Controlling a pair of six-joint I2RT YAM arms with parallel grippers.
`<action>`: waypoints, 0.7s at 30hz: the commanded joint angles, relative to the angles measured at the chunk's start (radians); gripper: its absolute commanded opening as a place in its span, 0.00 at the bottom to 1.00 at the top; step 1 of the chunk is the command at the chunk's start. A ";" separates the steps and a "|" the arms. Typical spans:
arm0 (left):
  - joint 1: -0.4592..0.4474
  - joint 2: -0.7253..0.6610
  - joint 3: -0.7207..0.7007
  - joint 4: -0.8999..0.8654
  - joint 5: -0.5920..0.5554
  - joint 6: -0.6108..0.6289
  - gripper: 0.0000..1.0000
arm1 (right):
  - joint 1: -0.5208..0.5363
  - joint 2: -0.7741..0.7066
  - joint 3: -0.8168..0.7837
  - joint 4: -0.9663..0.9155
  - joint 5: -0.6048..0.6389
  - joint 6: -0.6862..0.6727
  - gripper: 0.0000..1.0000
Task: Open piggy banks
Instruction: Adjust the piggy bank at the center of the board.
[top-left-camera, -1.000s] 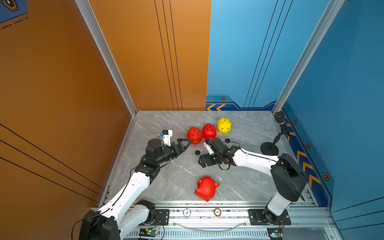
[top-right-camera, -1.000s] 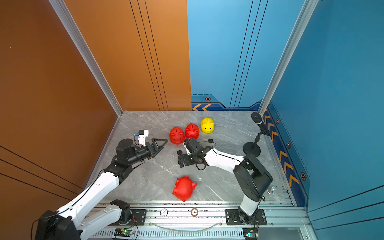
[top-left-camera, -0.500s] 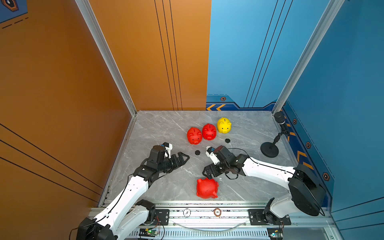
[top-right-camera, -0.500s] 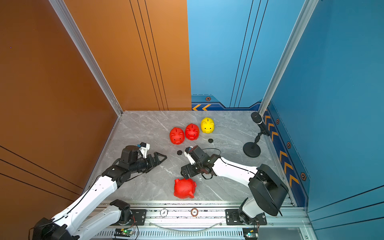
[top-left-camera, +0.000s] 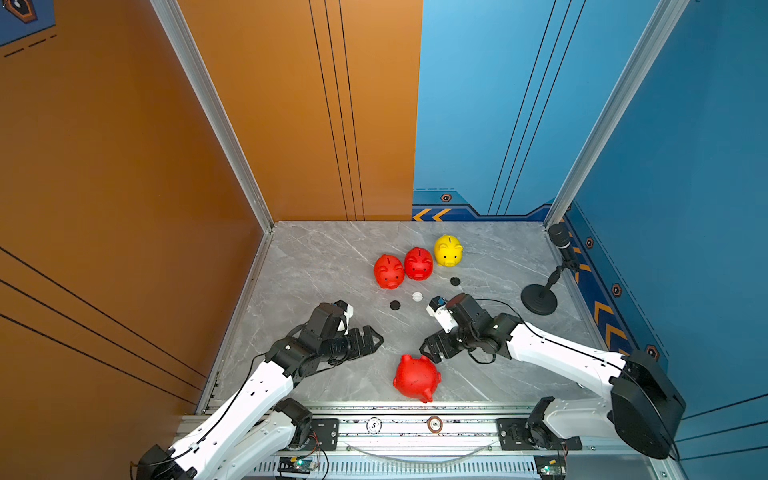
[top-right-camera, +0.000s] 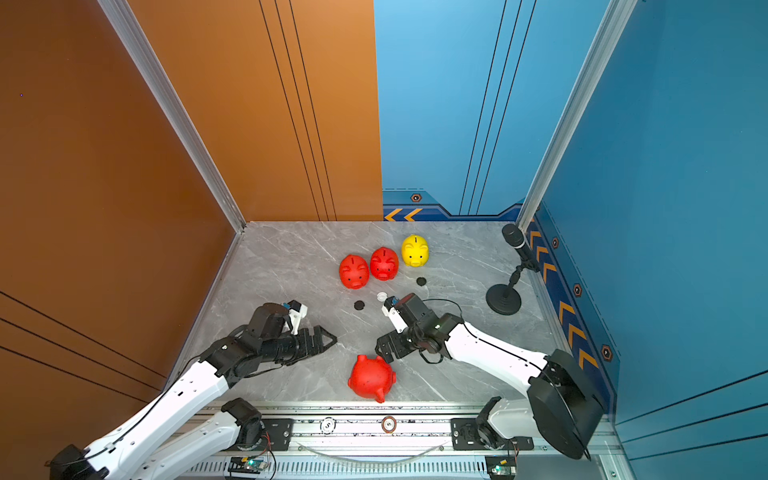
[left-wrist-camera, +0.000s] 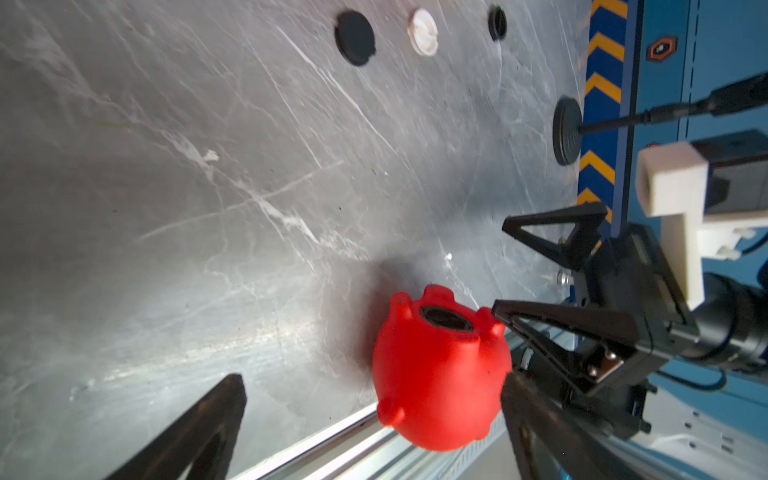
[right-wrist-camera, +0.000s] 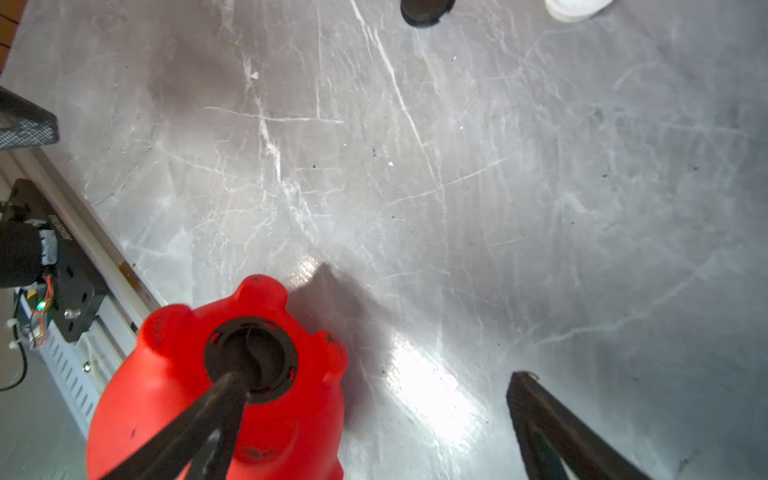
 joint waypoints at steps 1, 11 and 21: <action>-0.081 -0.074 0.029 -0.091 -0.043 -0.023 0.98 | -0.028 -0.046 0.005 -0.057 -0.073 -0.062 1.00; -0.637 -0.140 -0.026 -0.052 -0.338 -0.203 0.98 | -0.053 -0.061 0.001 -0.174 0.053 0.038 1.00; -0.801 0.122 -0.143 0.285 -0.465 -0.454 0.98 | -0.012 -0.041 -0.036 -0.149 0.118 0.068 0.99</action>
